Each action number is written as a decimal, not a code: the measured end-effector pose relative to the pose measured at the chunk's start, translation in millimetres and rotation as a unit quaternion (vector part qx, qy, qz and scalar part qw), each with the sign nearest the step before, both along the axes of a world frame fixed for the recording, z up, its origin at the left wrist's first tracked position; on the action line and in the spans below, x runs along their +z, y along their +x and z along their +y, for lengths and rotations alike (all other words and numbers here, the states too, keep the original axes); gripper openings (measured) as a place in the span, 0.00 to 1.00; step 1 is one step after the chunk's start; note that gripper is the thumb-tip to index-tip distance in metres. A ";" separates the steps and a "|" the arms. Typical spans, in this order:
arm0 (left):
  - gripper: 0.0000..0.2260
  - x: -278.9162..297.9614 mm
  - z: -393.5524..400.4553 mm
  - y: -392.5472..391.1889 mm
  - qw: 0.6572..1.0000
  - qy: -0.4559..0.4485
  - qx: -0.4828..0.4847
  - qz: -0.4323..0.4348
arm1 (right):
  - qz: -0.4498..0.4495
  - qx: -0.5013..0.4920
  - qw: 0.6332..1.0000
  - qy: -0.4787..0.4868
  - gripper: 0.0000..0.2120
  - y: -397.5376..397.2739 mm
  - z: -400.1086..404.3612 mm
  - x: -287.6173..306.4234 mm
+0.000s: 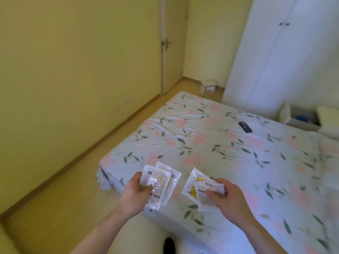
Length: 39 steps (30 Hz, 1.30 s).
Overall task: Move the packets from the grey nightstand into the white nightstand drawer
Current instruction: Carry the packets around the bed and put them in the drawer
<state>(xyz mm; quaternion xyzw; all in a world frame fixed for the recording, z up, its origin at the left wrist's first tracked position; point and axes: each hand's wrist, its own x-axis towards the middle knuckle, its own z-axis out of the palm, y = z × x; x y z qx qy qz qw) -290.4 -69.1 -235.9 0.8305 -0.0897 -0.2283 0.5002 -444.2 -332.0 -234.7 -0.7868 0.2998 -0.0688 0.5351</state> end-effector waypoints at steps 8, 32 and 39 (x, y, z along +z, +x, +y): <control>0.08 10.1 82.0 151.5 0.995 0.010 0.095 -0.008 | -0.007 0.115 0.993 0.020 0.10 210.3 56.9 -7.8; 0.09 15.9 406.9 522.6 0.949 0.006 0.314 -0.040 | -0.025 0.311 0.950 0.015 0.09 715.5 362.7 3.4; 0.10 23.0 395.9 660.9 0.973 0.034 0.224 -0.038 | -0.014 0.210 0.977 0.031 0.05 785.0 351.0 -1.5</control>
